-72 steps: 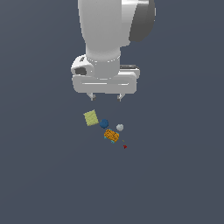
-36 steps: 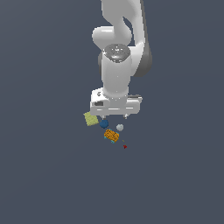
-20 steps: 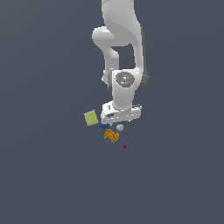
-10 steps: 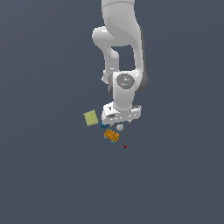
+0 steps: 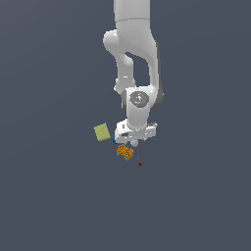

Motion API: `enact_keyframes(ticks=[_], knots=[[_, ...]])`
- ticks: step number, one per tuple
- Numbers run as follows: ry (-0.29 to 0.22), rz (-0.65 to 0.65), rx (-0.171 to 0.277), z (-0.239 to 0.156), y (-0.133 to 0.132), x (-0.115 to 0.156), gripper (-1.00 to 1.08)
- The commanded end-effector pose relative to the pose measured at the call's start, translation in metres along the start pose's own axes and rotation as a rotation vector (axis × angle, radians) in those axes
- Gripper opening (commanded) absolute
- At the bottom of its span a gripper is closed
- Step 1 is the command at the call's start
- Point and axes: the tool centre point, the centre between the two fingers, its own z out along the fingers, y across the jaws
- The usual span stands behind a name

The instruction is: Pick up a designated object from a clutter of objects.

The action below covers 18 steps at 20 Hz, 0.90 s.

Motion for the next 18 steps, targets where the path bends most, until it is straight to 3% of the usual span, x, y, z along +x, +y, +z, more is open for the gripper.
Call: enact_keyframes(ticks=[1, 6, 7, 18], knots=[[0.001, 0.0, 0.0, 0.008, 0.0, 0.0, 1.0], [0.001, -0.001, 0.0, 0.014, 0.0, 0.0, 1.0], [0.001, -0.001, 0.0, 0.014, 0.0, 0.0, -1.0], [0.008, 0.022, -0.006, 0.003, 0.009, -0.002, -1.0]])
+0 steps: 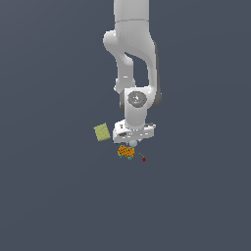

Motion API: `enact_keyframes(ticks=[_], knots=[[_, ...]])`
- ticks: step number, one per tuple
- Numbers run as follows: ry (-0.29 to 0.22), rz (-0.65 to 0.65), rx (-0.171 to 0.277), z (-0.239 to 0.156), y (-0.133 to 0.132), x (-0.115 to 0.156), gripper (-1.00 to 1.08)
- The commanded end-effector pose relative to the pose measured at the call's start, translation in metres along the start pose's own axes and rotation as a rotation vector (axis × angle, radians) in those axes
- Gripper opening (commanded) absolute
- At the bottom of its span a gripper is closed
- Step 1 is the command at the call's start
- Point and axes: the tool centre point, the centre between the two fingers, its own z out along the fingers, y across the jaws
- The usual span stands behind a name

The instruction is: Pick up a designated object from a clutter of objects.

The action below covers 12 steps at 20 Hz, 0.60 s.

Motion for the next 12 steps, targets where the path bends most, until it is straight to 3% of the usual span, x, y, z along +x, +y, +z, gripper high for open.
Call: enact_keyframes(ticks=[1, 12], knots=[[-0.002, 0.001, 0.0, 0.0, 0.0, -0.001, -1.0], [-0.003, -0.001, 0.0, -0.033, -0.008, -0.007, -1.0]])
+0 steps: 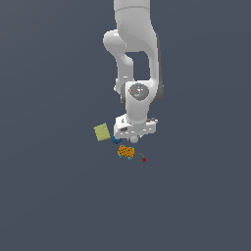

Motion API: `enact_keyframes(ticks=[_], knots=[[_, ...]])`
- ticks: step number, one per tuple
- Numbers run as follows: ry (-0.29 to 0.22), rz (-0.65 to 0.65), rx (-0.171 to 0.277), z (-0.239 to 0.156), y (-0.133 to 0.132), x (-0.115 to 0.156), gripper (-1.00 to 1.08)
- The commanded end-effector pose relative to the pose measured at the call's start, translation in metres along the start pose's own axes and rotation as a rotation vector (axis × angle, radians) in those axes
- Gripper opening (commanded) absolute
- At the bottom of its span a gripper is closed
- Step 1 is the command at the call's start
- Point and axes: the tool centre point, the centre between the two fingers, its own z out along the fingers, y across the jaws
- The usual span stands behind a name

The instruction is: Pick up a designated object from a clutter of objects.

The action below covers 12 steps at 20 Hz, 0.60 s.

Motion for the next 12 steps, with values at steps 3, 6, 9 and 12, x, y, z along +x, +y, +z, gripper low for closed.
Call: enact_keyframes(ticks=[3, 6, 9, 12], knots=[[0.0, -0.002, 0.0, -0.025, -0.006, -0.005, -1.0], [0.0, -0.003, 0.0, -0.047, -0.012, -0.009, -1.0], [0.0, -0.004, 0.0, -0.072, -0.018, -0.013, -1.0], [-0.001, -0.006, 0.0, -0.098, -0.025, -0.018, -1.0]])
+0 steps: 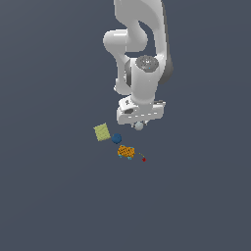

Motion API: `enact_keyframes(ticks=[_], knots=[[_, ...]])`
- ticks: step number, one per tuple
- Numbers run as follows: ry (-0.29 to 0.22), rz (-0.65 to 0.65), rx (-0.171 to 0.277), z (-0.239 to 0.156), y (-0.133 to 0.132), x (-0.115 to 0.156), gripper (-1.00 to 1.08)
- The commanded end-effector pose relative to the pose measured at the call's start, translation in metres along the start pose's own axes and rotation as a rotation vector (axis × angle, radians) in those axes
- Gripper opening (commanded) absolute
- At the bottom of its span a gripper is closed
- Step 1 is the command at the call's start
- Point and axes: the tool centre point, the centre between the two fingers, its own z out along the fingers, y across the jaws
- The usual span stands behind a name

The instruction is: Pick up a designated object from a clutter of objects.

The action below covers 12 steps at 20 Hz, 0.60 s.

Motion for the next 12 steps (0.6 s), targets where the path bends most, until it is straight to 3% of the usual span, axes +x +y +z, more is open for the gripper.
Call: enact_keyframes(ticks=[1, 12], knots=[[0.0, -0.002, 0.0, -0.022, -0.006, -0.004, -1.0], [-0.002, -0.008, 0.002, -0.124, -0.031, -0.022, -1.0]])
